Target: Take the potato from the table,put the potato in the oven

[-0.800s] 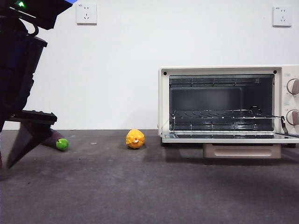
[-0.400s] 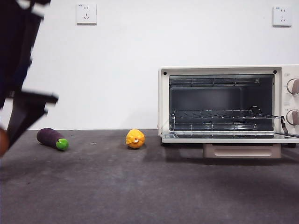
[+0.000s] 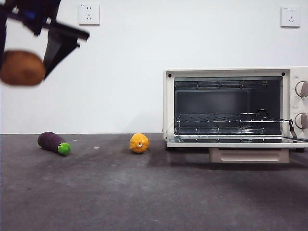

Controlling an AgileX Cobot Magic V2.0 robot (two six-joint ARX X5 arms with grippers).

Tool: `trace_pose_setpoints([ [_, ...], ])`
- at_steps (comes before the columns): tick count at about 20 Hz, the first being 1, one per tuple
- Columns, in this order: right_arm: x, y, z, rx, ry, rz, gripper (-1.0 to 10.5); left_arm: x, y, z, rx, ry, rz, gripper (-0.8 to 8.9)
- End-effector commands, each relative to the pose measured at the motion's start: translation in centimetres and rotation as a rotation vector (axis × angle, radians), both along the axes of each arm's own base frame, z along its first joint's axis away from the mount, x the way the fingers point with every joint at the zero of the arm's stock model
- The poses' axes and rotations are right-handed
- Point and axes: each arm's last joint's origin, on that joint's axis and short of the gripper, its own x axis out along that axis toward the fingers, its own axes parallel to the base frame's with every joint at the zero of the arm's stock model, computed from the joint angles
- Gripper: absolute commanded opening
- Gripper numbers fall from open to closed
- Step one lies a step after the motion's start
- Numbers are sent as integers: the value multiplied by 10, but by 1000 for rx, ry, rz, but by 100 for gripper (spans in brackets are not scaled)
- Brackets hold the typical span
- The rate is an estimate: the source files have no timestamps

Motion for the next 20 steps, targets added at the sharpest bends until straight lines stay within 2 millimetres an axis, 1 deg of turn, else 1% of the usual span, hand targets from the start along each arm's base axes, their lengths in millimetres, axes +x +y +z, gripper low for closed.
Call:
trace_pose_setpoints([
  [1,-3,-2,4,-6,-7,5,6,0,0,-1,-18,11,12,-5],
  [4,-6,-8,18,8,-28,27,6,1,1,-1,-33,24,59,-5],
  [6,-11,-14,32,25,-52,47,6,1,1,-1,-36,26,80,-5],
  [7,-15,-17,41,40,-64,51,6,1,2,-1,-38,27,86,-5],
  [9,-22,-30,66,87,-94,50,6,2,2,-1,-35,22,112,-5],
  [12,-36,-56,110,154,-172,54,5,4,4,-1,-16,-2,190,-5],
  [15,-49,-90,152,174,-326,-25,5,6,7,0,3,-36,324,-5],
  [18,-63,-125,187,238,-400,-79,5,8,9,-1,27,-68,452,-4],
  [20,-74,-147,206,265,-443,-109,5,10,9,-3,48,-80,500,-5],
])
